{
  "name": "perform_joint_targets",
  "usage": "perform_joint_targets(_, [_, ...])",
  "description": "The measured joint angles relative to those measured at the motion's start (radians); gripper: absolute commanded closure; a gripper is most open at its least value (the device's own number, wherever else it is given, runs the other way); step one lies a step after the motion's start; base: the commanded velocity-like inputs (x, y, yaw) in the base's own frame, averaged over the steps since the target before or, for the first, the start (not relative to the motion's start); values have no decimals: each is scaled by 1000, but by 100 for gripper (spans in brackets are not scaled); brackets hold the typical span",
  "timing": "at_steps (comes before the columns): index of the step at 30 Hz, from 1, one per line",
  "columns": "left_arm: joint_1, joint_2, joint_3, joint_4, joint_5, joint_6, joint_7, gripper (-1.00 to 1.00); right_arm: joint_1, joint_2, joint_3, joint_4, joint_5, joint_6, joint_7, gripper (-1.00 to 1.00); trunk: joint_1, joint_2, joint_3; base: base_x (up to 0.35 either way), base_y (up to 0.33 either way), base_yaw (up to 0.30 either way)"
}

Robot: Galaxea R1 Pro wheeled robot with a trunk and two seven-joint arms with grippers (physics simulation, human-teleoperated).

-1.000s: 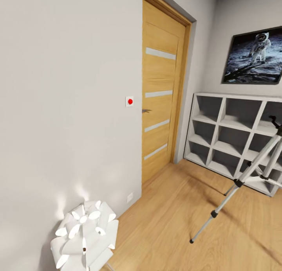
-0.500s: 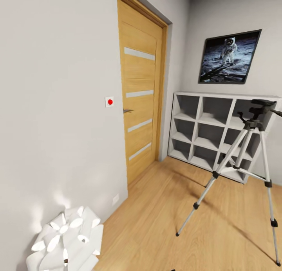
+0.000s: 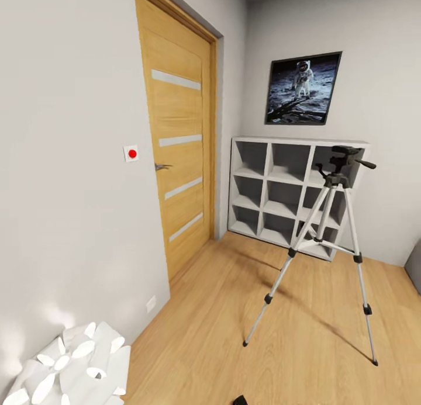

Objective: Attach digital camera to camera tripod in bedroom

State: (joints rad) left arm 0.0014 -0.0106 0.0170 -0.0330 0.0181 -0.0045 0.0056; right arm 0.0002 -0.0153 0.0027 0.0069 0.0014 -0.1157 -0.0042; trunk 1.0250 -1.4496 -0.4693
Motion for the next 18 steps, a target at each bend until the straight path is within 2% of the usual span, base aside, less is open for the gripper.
perform_joint_targets(18, [0, 0, 0, 0, 0, 0, 0, -100, 0, 1, 0, 0, 0, -1, 0, -100, 0, 0, 0, 0, 0, -286])
